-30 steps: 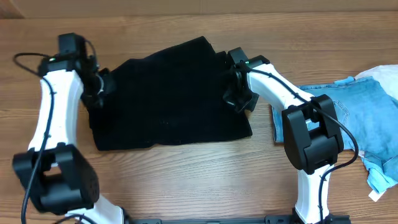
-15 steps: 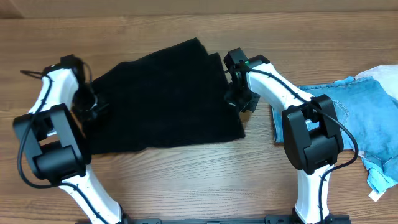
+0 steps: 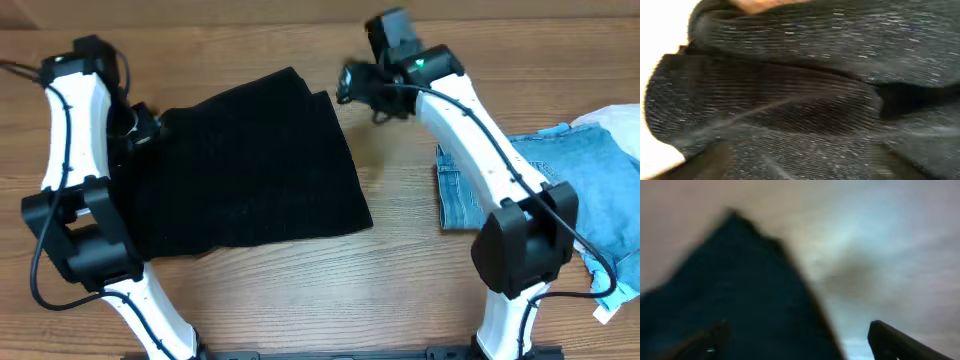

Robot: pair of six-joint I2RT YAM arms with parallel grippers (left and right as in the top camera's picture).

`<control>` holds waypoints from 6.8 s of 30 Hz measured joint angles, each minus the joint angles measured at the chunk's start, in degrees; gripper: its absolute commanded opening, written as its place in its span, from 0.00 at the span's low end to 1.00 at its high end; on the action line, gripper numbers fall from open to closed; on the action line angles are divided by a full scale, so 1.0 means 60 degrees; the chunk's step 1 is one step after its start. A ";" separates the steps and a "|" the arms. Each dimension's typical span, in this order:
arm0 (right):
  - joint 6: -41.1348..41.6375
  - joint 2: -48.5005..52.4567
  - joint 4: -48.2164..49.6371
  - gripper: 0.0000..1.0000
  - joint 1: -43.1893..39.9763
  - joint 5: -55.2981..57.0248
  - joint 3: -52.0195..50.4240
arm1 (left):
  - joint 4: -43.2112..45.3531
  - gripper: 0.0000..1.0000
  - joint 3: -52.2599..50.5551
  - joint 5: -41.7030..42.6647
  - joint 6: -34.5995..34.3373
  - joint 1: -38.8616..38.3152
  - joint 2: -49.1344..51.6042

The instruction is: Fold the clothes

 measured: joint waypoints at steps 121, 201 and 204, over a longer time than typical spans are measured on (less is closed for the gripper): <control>0.3690 0.0342 -0.5442 0.10 0.0368 0.2302 -0.2470 | 0.1355 0.04 -0.0433 -0.0510 -0.0117 0.1672 0.0820; -0.1133 0.3847 0.0426 1.00 -0.1231 -0.0029 0.2382 | 0.0368 1.00 -0.0346 0.1173 0.1013 -0.0663 -0.0408; -0.1133 0.3158 -0.1734 1.00 -0.1698 0.0739 0.3395 | 0.0546 1.00 -0.0368 0.1457 0.1541 -0.1235 -0.0885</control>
